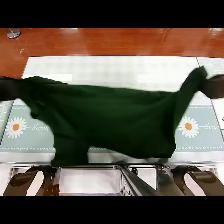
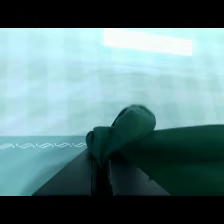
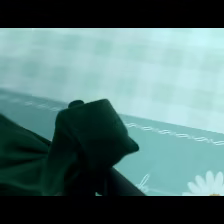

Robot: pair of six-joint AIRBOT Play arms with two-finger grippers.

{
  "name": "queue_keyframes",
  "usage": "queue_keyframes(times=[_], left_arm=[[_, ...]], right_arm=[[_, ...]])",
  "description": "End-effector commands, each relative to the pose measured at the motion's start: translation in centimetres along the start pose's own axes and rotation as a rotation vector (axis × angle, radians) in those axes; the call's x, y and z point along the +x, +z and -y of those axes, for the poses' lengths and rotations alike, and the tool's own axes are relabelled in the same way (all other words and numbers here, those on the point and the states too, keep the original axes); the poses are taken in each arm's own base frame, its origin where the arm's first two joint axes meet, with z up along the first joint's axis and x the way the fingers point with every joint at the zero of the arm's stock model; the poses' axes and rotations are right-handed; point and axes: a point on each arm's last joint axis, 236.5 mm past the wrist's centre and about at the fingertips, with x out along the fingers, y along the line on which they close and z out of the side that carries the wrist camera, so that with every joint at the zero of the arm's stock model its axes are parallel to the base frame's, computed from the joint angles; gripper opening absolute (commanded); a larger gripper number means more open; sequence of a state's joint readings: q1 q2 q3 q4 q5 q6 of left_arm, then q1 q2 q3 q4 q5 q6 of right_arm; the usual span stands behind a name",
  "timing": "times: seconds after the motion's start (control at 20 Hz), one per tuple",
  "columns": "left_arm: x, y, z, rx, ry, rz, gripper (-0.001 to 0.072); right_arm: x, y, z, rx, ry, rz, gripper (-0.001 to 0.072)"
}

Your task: Fold the shirts.

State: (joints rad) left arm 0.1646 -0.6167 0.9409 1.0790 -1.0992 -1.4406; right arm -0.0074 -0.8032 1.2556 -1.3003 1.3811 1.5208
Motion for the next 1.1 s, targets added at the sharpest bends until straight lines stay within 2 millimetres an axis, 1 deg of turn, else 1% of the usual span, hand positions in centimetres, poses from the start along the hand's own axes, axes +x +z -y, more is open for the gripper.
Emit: queue_keyframes(times=[0.0,0.1,0.2,0.3,0.4,0.45,0.5,0.55,0.6,0.65,0.75,0.8,0.85,0.9,0.95,1.0,1.05], left_arm=[[8.6,-2.9,-4.1,-0.158,0.028,-0.015,0.0027],[12.8,-2.6,-4.1,-0.196,0.006,-0.026,0.0027],[16.7,-1.9,-4.1,-0.194,0.013,-0.023,0.0027],[19.9,-1.2,-3.9,-0.188,0.013,-0.041,0.0027],[21.9,-0.6,-3.7,-0.203,0.004,-0.075,0.0032],[22.3,-0.2,-3.7,-0.217,-0.001,-0.092,0.0138],[22.2,0.3,-3.7,-0.216,-0.008,-0.111,0.0454],[21.4,0.7,-4.3,-0.183,0.003,-0.139,0.0704],[20.2,0.7,-5.6,-0.147,0.031,-0.195,0.0704],[18.7,0.1,-7.4,-0.114,0.069,-0.268,0.0704],[15.1,-2.1,-11.4,-0.108,0.117,-0.421,0.0703],[13.5,-3.7,-13.0,-0.153,0.127,-0.484,0.0703],[12.0,-6.0,-14.5,-0.227,0.133,-0.55,0.0703],[11.2,-8.8,-15.3,-0.325,0.117,-0.601,0.0703],[11.0,-11.7,-15.6,-0.427,0.097,-0.637,0.0703],[10.9,-14.5,-15.2,-0.523,0.049,-0.671,0.0703],[10.8,-16.3,-14.6,-0.594,-0.006,-0.681,0.0703]], right_arm=[[10.3,2.8,5.2,0.125,-0.064,-0.01,0.0029],[15.2,4.8,6.2,0.205,-0.017,-0.046,0.0029],[20.0,6.9,6.1,0.273,0.053,-0.076,0.0029],[23.5,8.6,5.5,0.345,0.131,-0.087,0.0029],[25.7,9.6,4.9,0.411,0.19,-0.096,0.0042],[26.1,9.9,4.9,0.439,0.208,-0.103,0.0292],[25.8,9.9,5.1,0.447,0.224,-0.123,0.0646],[25.0,9.6,5.9,0.433,0.217,-0.148,0.0622],[23.5,8.7,7.2,0.408,0.203,-0.191,0.0622],[21.8,7.2,9.0,0.385,0.171,-0.251,0.0622],[17.4,2.0,13.8,0.333,0.035,-0.437,0.0622],[15.0,-0.8,16.4,0.344,-0.055,-0.518,0.0622],[13.4,-3.0,17.8,0.391,-0.101,-0.536,0.0621],[12.9,-4.3,17.6,0.466,-0.084,-0.496,0.0619],[13.2,-5.7,16.2,0.518,-0.027,-0.424,0.0619],[13.7,-7.1,14.8,0.572,0.016,-0.356,0.0619],[14.1,-9.1,13.2,0.62,0.05,-0.306,0.0618]])
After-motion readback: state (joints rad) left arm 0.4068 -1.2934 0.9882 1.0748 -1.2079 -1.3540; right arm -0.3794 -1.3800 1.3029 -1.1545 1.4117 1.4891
